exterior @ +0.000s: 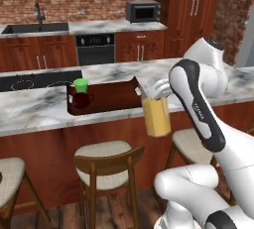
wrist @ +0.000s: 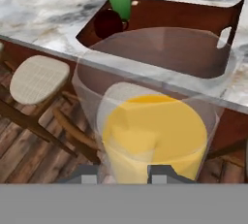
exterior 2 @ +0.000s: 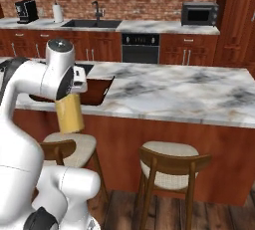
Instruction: There is a tray on the dining counter. Grab the cup, mug, and pitcher and place them on the tray. The pitcher may be placed next to the tray if it cannot fit the tray.
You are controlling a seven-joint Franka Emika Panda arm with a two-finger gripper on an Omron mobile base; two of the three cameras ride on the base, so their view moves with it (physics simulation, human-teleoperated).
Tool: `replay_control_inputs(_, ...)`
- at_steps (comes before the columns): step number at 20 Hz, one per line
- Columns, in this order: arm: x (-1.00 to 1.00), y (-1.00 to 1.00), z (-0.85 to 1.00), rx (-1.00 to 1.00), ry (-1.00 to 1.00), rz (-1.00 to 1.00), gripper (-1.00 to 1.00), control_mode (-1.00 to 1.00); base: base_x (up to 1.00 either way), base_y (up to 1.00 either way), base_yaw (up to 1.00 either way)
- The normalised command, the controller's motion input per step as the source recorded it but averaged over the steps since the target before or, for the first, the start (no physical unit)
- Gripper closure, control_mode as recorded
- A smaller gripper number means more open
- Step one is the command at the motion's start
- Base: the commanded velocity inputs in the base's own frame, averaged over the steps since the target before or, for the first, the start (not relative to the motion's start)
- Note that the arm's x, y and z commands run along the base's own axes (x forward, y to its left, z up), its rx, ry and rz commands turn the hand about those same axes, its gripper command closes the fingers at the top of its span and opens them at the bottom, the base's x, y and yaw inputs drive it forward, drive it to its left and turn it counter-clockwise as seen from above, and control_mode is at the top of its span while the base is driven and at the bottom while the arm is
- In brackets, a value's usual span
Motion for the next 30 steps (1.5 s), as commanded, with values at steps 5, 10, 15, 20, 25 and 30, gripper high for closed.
replay_control_inputs(5, 0.41, 0.00, 0.26, 0.07, -0.06, 0.09, 1.00, -1.00, 0.00, 0.00, 0.00)
replay_control_inputs(10, 0.59, 0.06, 0.07, 0.02, -0.05, 0.04, 1.00, -1.00, 0.00, 0.00, 0.00)
replay_control_inputs(15, 0.74, 0.09, 0.00, 0.00, -0.04, 0.00, 1.00, -1.00, 0.00, 0.00, 0.00)
replay_control_inputs(20, 0.56, 0.14, 0.09, 0.10, -0.07, 0.00, 1.00, -1.00, 0.00, 0.00, 0.00)
replay_control_inputs(25, 0.62, 0.25, 0.04, 0.11, -0.02, 0.00, 1.00, -1.00, 0.00, 0.00, 0.00)
replay_control_inputs(30, 0.81, 0.13, 0.00, 0.01, 0.00, 0.00, 1.00, -1.00, 0.00, 0.00, 0.00)
